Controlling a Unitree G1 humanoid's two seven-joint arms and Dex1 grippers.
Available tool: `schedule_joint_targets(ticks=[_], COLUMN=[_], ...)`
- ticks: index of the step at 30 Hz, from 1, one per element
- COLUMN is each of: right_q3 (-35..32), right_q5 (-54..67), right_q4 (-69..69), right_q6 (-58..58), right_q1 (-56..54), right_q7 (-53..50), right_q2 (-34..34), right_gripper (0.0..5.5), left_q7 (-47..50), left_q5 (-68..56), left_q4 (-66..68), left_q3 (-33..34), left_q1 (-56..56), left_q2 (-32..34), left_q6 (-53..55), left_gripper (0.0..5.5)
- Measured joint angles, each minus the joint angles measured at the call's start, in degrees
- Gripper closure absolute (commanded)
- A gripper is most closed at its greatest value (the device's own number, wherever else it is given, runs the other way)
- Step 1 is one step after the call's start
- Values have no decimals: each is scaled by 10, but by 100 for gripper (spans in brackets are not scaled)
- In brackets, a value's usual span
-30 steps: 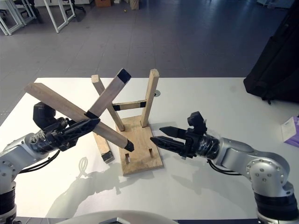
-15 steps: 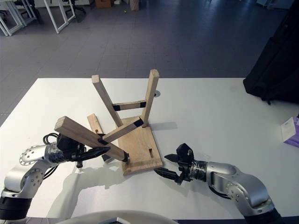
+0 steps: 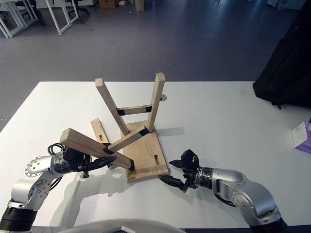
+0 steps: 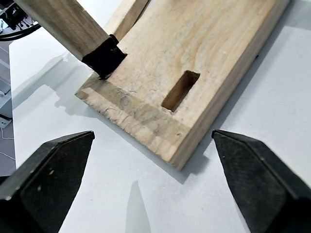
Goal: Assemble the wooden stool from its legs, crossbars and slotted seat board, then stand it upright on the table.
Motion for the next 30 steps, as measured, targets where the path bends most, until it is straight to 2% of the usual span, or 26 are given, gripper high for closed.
schedule_joint_targets(ticks=[14,17,20,23,30], right_q3=[4,4,4,4,4], right_q5=[1,1,1,1,1], right_q4=[-16,-16,-16,-16,-16], right_q6=[1,1,1,4,4], right_q1=[8,7,5,-2,-3], right_q7=[-9,-9,-9,-17,-21], right_q2=[19,23,24,28,40], right_gripper=[102,102,102,102,102], left_q7=[67,69,67,58,111], left_q5=[130,129,81,86,130], left_q4=[4,-4,-11,13,55], left_q3=[-90,-108,-106,-142,-169], left_q1=[-90,-117,-151,-208,-195], left_q2=[62,76,89,96,95], left_q6=[-70,-20,81,126,-36], left_gripper=[346,346,346,346,346])
